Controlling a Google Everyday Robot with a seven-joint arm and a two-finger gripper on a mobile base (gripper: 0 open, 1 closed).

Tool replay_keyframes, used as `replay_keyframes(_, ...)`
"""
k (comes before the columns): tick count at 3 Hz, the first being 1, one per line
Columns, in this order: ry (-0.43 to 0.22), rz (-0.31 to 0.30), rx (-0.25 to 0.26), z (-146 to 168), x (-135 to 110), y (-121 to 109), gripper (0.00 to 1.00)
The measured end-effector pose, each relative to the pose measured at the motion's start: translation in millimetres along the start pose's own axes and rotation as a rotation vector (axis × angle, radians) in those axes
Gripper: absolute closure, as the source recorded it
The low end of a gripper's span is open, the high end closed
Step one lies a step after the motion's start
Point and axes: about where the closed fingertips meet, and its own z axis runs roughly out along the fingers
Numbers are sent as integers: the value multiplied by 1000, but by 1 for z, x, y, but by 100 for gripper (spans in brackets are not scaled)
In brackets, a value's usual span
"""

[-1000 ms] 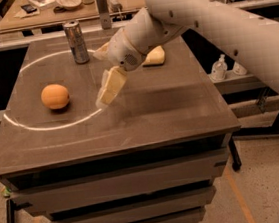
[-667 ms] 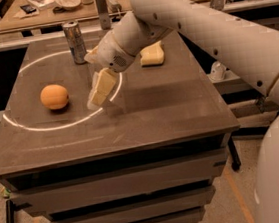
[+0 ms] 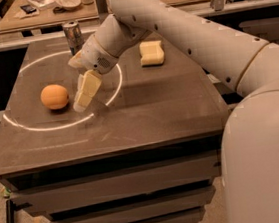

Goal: Pick orange

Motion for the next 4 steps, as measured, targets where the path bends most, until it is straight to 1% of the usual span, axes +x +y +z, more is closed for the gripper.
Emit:
replay_keyframes(1, -13, -19, -34, 14, -6, -2, 0)
replay_keyframes(2, -17, -58, -79, 36, -16, -4, 0)
replay_keyframes(3, -25, -58, -86, 41, -14, -7, 0)
replay_keyframes(4, -36, -63, -110, 48, -14, -9, 0)
